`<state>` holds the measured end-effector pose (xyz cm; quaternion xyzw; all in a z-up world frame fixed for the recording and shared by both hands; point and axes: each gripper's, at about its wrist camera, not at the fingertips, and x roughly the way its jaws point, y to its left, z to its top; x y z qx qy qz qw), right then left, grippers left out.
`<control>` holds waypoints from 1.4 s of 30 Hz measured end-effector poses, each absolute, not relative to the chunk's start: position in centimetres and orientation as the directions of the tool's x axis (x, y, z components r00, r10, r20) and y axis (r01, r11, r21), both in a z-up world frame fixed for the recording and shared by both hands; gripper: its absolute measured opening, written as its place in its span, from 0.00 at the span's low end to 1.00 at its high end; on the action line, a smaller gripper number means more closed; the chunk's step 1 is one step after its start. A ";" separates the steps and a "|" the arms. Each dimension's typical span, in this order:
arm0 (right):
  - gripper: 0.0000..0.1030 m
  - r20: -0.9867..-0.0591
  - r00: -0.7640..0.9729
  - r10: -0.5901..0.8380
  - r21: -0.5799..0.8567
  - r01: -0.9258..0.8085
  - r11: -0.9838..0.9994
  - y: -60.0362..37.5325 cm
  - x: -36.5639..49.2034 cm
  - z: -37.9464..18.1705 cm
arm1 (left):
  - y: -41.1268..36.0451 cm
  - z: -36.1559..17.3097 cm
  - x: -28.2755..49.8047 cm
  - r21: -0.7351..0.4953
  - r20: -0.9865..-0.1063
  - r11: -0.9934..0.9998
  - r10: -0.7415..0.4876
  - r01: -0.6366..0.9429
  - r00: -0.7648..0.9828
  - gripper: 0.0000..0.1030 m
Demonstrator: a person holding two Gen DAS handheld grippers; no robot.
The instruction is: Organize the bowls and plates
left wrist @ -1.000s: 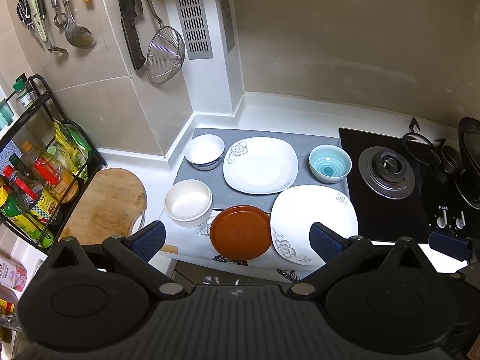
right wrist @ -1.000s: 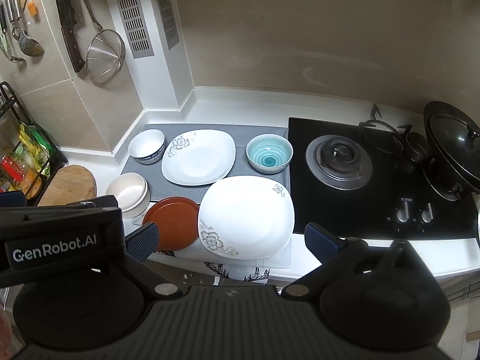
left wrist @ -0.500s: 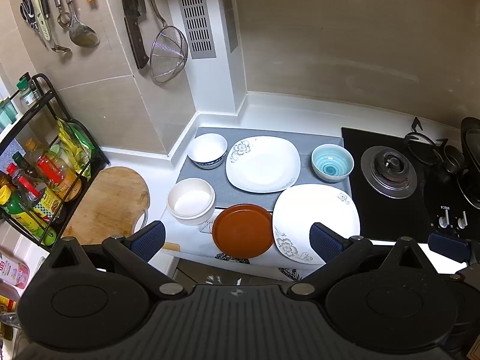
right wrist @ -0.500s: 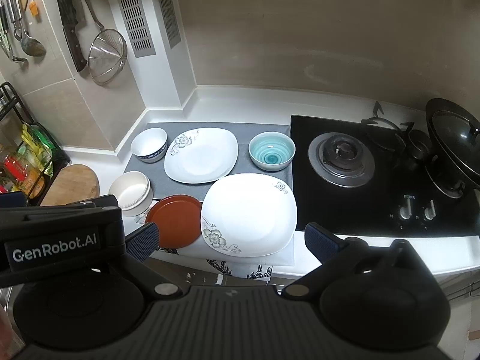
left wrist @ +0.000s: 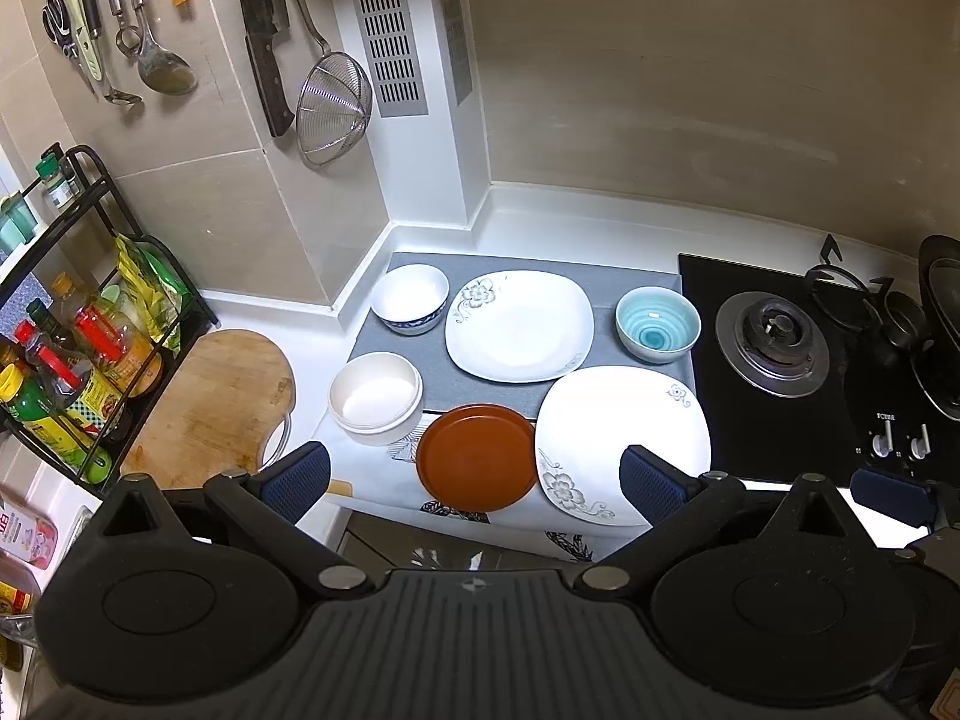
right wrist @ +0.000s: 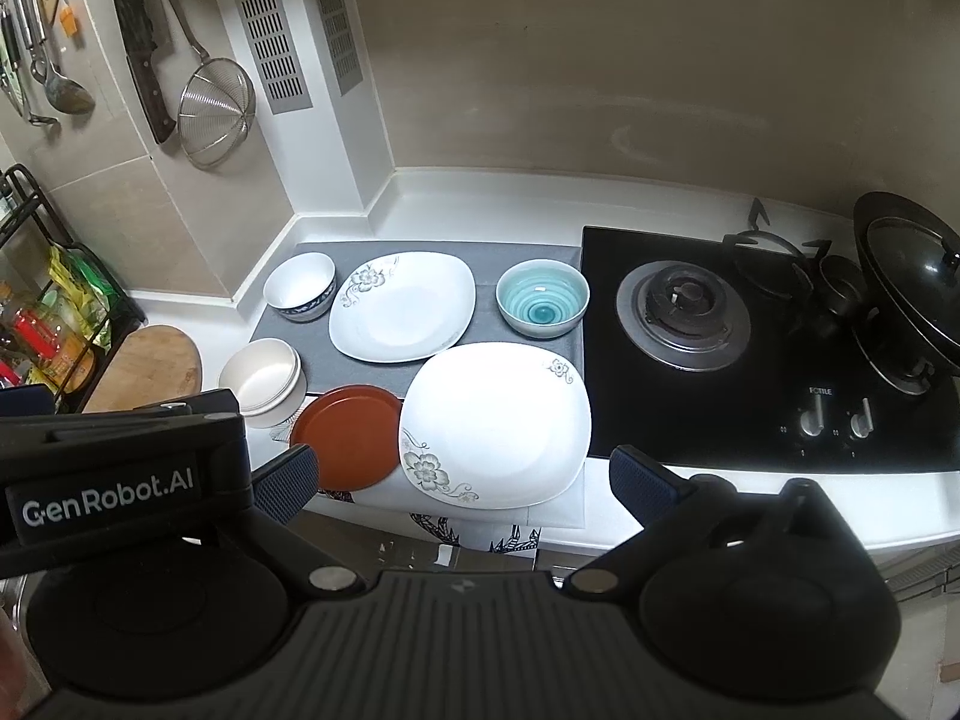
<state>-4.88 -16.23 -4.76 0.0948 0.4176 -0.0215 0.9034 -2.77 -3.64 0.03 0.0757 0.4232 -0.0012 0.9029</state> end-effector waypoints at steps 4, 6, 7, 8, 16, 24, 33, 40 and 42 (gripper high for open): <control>1.00 -0.757 0.652 0.042 0.156 0.117 0.981 -16.5 -5.0 -4.6 | -4.2 0.1 -3.1 0.141 -0.762 0.988 0.066 0.067 0.644 0.99; 1.00 -0.755 0.654 0.044 0.159 0.118 0.980 -16.6 -5.0 -4.6 | -4.4 0.1 -3.2 0.143 -0.760 0.988 0.068 0.065 0.647 0.99; 1.00 -0.755 0.654 0.045 0.161 0.118 0.980 -16.7 -5.0 -4.6 | -4.5 0.1 -3.2 0.143 -0.759 0.988 0.069 0.062 0.648 1.00; 1.00 -0.756 0.652 0.048 0.165 0.120 0.979 -16.7 -5.0 -4.7 | -4.5 0.0 -3.2 0.140 -0.759 0.988 0.068 0.061 0.647 1.00; 1.00 -0.769 0.636 0.063 0.184 0.125 0.975 -17.3 -4.5 -5.6 | -4.6 -0.6 -2.4 0.131 -0.774 0.988 0.049 0.083 0.631 1.00; 1.00 -0.783 0.621 0.045 0.169 0.142 0.975 -17.6 -3.1 -8.7 | -4.3 -4.7 -0.6 0.042 -0.793 0.989 -0.053 0.142 0.607 1.00; 1.00 -0.717 0.693 0.070 0.132 0.037 0.991 -18.1 -0.8 -15.2 | -2.7 -12.3 3.7 0.041 -0.772 0.973 -0.113 0.227 0.625 0.92; 1.00 -0.688 0.717 0.117 0.147 -0.020 0.989 -21.0 3.3 -16.8 | 0.7 -17.2 12.3 -0.219 -0.833 0.918 -0.352 0.331 0.427 0.80; 1.00 -0.688 0.715 0.123 0.157 -0.019 0.987 -21.7 4.7 -16.9 | 1.8 -18.6 14.6 -0.290 -0.818 0.890 -0.422 0.353 0.392 0.76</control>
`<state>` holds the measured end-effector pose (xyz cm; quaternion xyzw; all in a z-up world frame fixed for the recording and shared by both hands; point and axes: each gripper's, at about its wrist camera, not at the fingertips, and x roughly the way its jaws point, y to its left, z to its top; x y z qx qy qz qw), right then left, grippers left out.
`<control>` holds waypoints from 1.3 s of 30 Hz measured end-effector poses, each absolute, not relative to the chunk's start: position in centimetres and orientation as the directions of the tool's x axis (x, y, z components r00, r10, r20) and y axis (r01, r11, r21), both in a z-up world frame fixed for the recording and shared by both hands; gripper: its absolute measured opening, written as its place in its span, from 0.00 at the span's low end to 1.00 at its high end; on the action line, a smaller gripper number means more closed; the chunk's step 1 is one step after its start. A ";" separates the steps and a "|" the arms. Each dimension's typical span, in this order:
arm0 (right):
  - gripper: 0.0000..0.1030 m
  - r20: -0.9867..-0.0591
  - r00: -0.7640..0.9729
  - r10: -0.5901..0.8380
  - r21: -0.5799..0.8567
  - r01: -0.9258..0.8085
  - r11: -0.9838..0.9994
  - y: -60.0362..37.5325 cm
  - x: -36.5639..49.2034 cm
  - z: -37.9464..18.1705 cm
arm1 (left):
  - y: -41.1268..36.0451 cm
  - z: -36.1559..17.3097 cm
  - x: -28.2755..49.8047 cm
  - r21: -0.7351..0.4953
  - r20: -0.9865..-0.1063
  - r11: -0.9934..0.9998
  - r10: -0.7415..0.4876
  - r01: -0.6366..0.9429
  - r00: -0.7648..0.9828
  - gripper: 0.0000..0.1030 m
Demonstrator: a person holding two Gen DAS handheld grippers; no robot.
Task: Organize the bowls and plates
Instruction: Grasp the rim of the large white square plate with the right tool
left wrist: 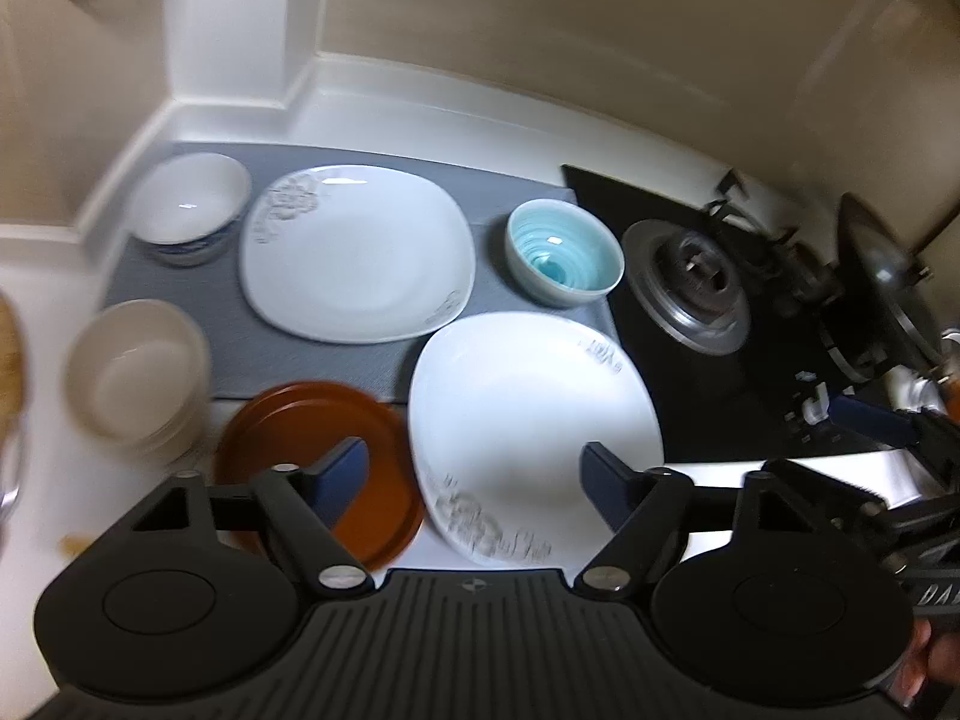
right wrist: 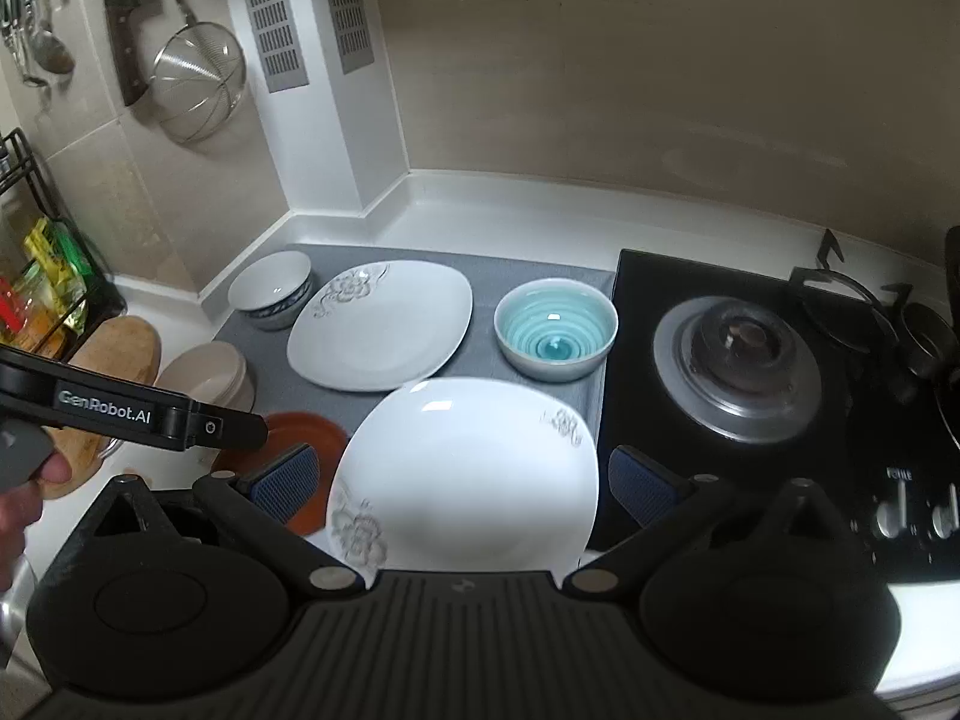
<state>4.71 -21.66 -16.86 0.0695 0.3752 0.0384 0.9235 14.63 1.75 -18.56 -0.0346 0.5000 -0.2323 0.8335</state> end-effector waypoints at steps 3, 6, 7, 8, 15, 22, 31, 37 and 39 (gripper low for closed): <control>1.00 -0.668 0.726 0.162 0.248 0.012 0.969 -22.9 6.7 -18.2 | 2.3 -21.1 18.3 -0.368 -0.802 0.842 -0.502 0.394 0.322 0.73; 0.93 -0.693 0.700 0.171 0.363 0.134 0.922 -23.9 8.3 -21.4 | 2.0 -24.4 21.8 -0.374 -0.834 0.844 -0.487 0.384 0.260 0.54; 0.84 -0.703 0.687 0.184 0.401 0.169 0.900 -24.1 8.6 -22.6 | 1.8 -25.5 22.8 -0.380 -0.846 0.847 -0.481 0.373 0.231 0.52; 0.81 -0.716 0.671 0.194 0.428 0.203 0.880 -24.3 8.7 -23.8 | 1.6 -26.4 23.4 -0.380 -0.857 0.848 -0.473 0.369 0.206 0.47; 0.63 -0.783 0.600 0.161 0.373 0.247 0.894 -26.6 8.6 -27.9 | -0.8 -30.3 24.8 -0.299 -0.900 0.869 -0.394 0.394 0.185 0.32; 0.62 -0.779 0.576 0.247 0.385 0.128 0.914 -29.7 10.4 -30.4 | -3.6 -32.1 25.9 -0.259 -0.926 0.872 -0.347 0.414 0.151 0.31; 0.31 -0.774 0.555 0.305 0.425 0.099 0.900 -30.7 11.4 -33.0 | -3.5 -33.9 27.4 -0.345 -0.923 0.881 -0.381 0.323 0.054 0.34; 0.14 -0.741 0.547 0.388 0.526 0.114 0.843 -33.0 11.1 -33.9 | -3.3 -32.7 26.8 -0.348 -0.921 0.887 -0.384 0.303 0.066 0.36; 0.14 -0.733 0.551 0.398 0.534 0.104 0.839 -33.4 10.6 -33.8 | -3.5 -32.6 26.4 -0.348 -0.921 0.880 -0.385 0.322 0.057 0.36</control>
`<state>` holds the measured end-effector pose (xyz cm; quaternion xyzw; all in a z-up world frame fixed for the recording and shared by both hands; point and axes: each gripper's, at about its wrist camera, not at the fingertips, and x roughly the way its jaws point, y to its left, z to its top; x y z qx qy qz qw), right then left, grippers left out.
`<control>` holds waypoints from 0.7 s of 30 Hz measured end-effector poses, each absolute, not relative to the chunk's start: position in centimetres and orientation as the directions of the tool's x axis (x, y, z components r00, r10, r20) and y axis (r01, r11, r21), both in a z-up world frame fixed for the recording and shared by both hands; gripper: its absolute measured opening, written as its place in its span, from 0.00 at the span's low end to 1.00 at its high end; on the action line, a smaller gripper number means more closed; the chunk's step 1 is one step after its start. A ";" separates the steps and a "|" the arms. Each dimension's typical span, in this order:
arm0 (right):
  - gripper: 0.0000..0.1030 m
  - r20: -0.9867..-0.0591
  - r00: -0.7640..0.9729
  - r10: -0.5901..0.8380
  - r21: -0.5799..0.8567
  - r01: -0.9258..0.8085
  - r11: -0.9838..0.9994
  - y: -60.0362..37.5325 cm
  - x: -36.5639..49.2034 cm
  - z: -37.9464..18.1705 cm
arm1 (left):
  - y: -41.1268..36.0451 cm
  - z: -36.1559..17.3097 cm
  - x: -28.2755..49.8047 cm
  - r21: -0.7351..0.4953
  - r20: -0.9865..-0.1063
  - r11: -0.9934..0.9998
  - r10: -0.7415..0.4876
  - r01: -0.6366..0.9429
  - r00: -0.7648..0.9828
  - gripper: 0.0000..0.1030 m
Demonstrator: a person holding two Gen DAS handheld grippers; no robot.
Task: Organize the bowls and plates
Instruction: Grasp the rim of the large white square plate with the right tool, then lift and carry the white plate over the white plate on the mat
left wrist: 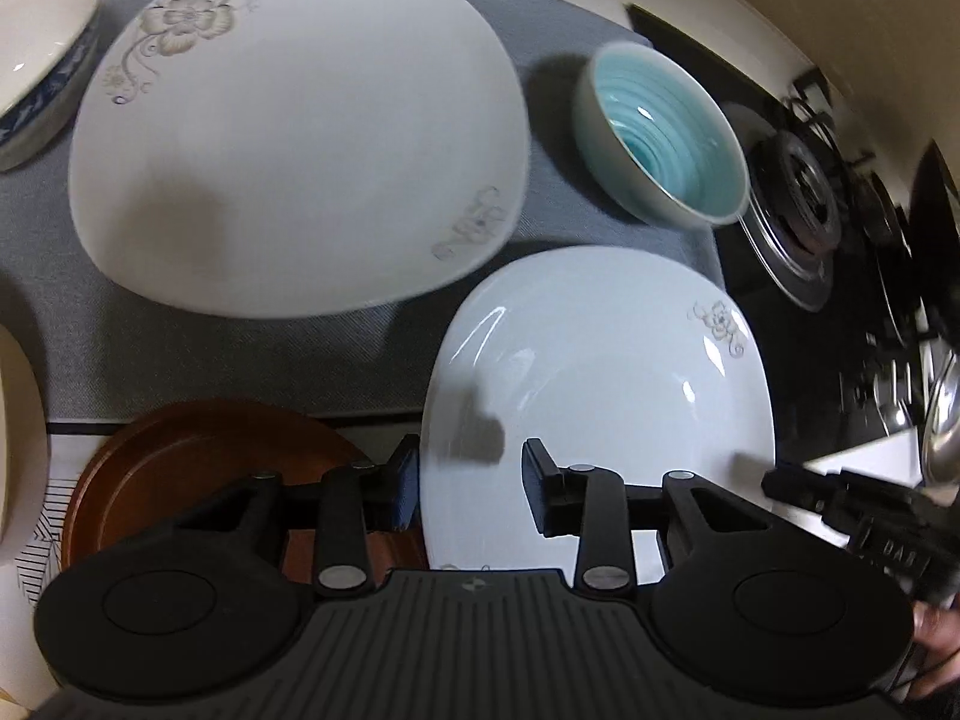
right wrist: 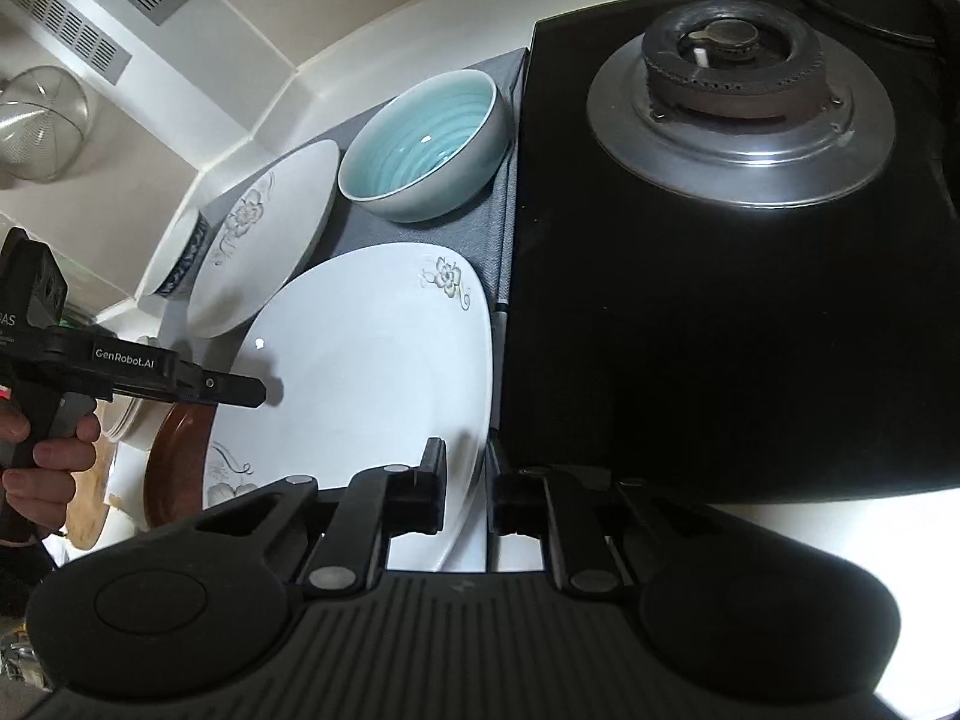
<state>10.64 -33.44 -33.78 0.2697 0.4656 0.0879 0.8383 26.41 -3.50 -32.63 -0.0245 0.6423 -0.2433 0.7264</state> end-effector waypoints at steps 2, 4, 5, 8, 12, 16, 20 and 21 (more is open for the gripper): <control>0.14 -0.714 0.561 0.418 0.555 0.090 0.827 -33.9 10.2 -33.9 | -3.6 -32.9 26.2 -0.347 -0.922 0.878 -0.383 0.329 0.051 0.36; 0.08 -0.706 0.567 0.424 0.561 0.083 0.823 -34.2 9.9 -34.0 | -3.2 -33.4 26.1 -0.371 -0.920 0.878 -0.393 0.302 0.014 0.36; 0.08 -0.705 0.568 0.423 0.555 0.072 0.829 -34.2 9.8 -34.0 | -3.1 -33.7 25.8 -0.382 -0.917 0.876 -0.399 0.294 0.000 0.36; 0.08 -0.698 0.565 0.440 0.556 0.041 0.830 -34.3 9.7 -34.1 | -3.2 -34.2 25.0 -0.389 -0.916 0.865 -0.401 0.317 -0.030 0.37; 0.08 -0.682 0.557 0.473 0.585 0.028 0.811 -34.8 9.9 -34.7 | -4.1 -34.2 25.1 -0.401 -0.910 0.858 -0.414 0.321 -0.030 0.55; 0.08 -0.672 0.541 0.506 0.617 0.031 0.786 -35.2 10.3 -35.3 | -4.8 -34.0 24.8 -0.380 -0.920 0.868 -0.392 0.321 -0.029 0.52; 0.14 -0.649 0.539 0.537 0.662 0.051 0.748 -36.0 10.1 -35.3 | -4.0 -34.2 24.4 -0.404 -0.911 0.853 -0.409 0.331 -0.057 0.42; 0.17 -0.640 0.532 0.555 0.680 0.056 0.731 -36.3 10.1 -35.6 | -3.5 -34.4 24.4 -0.410 -0.908 0.852 -0.416 0.326 -0.055 0.41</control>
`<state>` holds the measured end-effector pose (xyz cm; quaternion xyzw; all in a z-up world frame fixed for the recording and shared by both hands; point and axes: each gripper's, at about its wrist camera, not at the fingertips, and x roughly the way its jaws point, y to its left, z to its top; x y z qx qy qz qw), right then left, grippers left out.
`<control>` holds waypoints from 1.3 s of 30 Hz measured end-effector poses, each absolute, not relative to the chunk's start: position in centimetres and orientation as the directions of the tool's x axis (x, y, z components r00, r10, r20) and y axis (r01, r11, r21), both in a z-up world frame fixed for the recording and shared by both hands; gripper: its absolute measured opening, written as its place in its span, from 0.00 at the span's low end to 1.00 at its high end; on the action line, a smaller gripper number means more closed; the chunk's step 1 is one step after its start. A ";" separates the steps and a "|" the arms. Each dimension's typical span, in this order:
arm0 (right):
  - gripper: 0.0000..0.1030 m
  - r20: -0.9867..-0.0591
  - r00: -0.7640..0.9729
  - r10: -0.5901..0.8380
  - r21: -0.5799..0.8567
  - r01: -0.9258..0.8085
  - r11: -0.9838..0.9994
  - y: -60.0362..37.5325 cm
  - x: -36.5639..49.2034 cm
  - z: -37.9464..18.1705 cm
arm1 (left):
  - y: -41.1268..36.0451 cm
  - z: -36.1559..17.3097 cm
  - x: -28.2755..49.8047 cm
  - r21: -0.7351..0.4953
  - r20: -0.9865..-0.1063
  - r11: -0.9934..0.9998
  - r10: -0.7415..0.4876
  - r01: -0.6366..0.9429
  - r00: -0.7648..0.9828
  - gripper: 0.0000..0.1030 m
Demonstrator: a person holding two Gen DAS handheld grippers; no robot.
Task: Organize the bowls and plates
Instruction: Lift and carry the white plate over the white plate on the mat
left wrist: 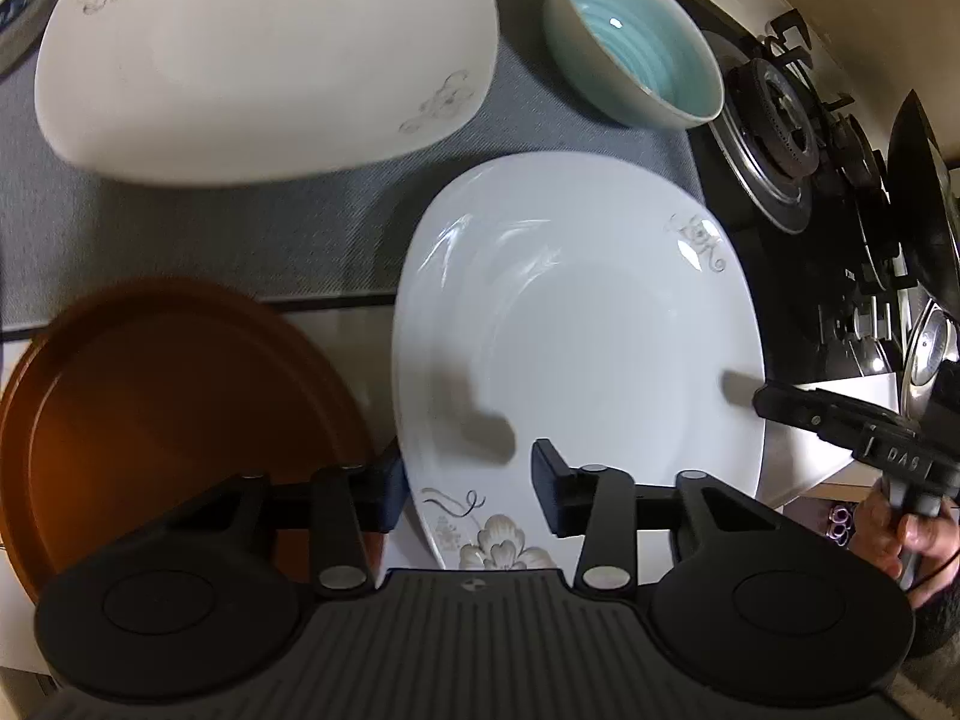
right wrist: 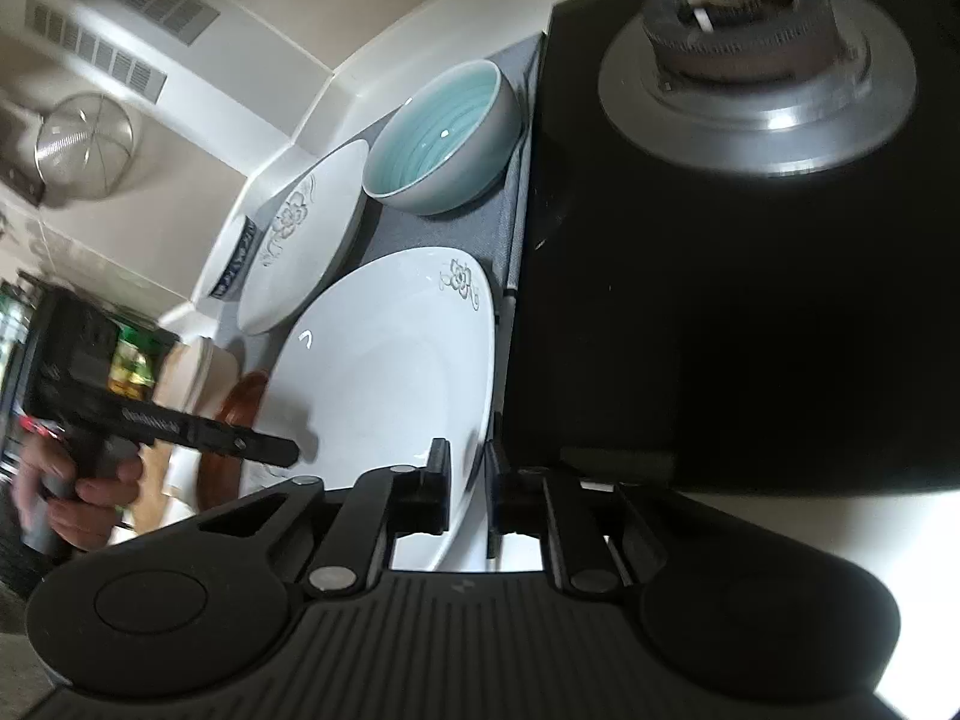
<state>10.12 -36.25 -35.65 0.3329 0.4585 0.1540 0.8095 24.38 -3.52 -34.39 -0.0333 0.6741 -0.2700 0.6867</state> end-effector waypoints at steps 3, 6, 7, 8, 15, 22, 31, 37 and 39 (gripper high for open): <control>0.20 -0.610 0.493 0.620 0.735 0.060 0.675 -36.5 10.8 -37.1 | -3.1 -34.6 24.8 -0.450 -0.889 0.849 -0.455 0.277 -0.047 0.42; 0.20 -0.599 0.471 0.648 0.760 0.080 0.645 -35.8 11.5 -38.5 | -3.2 -34.5 24.7 -0.440 -0.892 0.858 -0.451 0.266 -0.019 0.42; 0.22 -0.595 0.472 0.650 0.763 0.079 0.642 -35.5 11.6 -38.4 | -3.4 -34.3 24.5 -0.418 -0.900 0.864 -0.436 0.282 -0.001 0.42; 0.22 -0.606 0.470 0.642 0.751 0.073 0.656 -35.2 11.7 -38.2 | -3.6 -34.1 24.4 -0.401 -0.907 0.868 -0.422 0.293 0.010 0.42; 0.20 -0.615 0.546 0.570 0.700 0.045 0.713 -35.0 10.3 -34.5 | -4.2 -33.2 24.2 -0.457 -0.878 0.851 -0.479 0.257 0.025 0.42; 0.20 -0.629 0.562 0.537 0.654 0.010 0.756 -35.5 10.1 -32.4 | -5.5 -31.5 24.3 -0.465 -0.868 0.848 -0.493 0.254 0.056 0.42; 0.20 -0.589 0.609 0.531 0.644 -0.043 0.764 -36.3 10.4 -30.1 | -4.6 -27.7 24.5 -0.468 -0.854 0.851 -0.504 0.236 0.125 0.42; 0.20 -0.554 0.638 0.535 0.664 -0.050 0.746 -35.7 11.6 -29.3 | -3.3 -25.2 24.7 -0.443 -0.858 0.867 -0.484 0.227 0.174 0.42; 0.20 -0.548 0.644 0.534 0.665 -0.053 0.745 -35.4 12.0 -29.0 | -2.7 -24.6 24.8 -0.438 -0.858 0.871 -0.479 0.222 0.188 0.42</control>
